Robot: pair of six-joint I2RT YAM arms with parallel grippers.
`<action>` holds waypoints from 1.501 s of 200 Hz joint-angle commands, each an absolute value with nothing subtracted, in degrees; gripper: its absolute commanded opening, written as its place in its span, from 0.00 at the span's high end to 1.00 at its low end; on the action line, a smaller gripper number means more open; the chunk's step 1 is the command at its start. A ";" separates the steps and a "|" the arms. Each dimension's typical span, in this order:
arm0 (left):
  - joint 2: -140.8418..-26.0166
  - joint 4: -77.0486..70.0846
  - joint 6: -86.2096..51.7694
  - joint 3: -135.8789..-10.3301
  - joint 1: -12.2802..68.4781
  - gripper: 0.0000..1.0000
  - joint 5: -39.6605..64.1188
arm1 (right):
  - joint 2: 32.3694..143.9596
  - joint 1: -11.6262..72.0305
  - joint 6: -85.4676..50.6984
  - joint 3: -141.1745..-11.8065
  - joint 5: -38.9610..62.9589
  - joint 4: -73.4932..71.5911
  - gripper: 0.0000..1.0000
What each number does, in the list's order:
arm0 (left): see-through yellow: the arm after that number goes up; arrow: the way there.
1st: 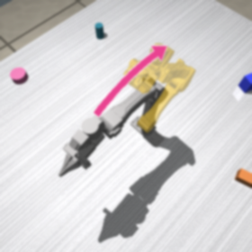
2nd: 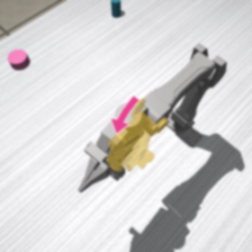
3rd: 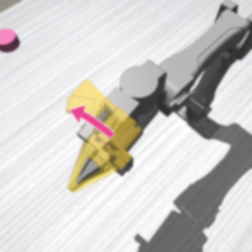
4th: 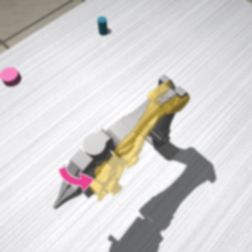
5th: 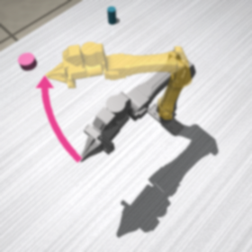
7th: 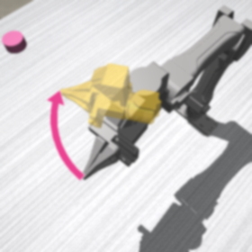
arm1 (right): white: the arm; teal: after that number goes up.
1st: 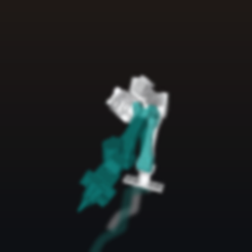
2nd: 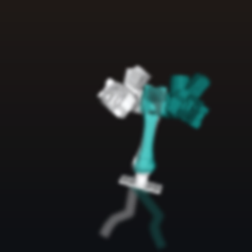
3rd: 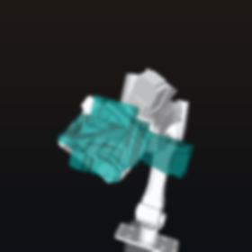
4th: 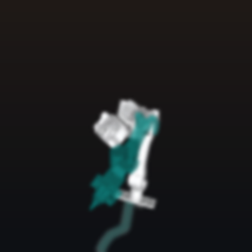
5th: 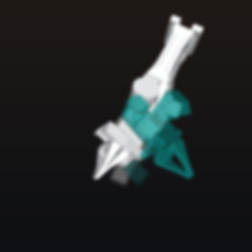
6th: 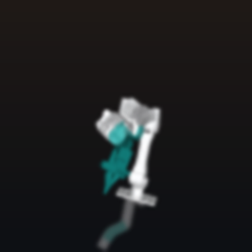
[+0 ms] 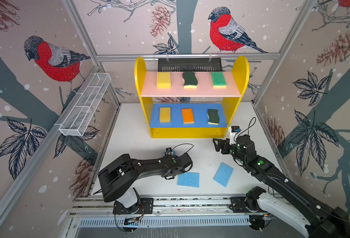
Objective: Arrange cleaning sponges on a shelf
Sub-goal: Pick up the cleaning sponge from the center of the table.
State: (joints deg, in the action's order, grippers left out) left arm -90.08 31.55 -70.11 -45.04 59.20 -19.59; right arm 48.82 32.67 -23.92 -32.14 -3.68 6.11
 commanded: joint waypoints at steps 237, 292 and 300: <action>-81.60 22.00 -59.64 -33.50 55.70 0.31 -23.46 | 50.45 32.71 -24.60 -31.55 -3.34 4.53 0.07; -74.48 19.95 -51.43 -33.08 50.93 0.31 -28.06 | 50.35 32.75 -24.70 -31.38 -3.23 4.08 0.07; -73.39 18.76 -50.09 -32.83 50.17 0.31 -28.22 | 50.47 32.70 -24.70 -31.25 -3.09 3.71 0.07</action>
State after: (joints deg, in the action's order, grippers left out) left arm -75.83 20.40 -55.53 -33.32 51.70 -25.85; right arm 50.37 32.67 -24.34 -31.55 -3.20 6.09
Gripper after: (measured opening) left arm 0.691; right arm 0.927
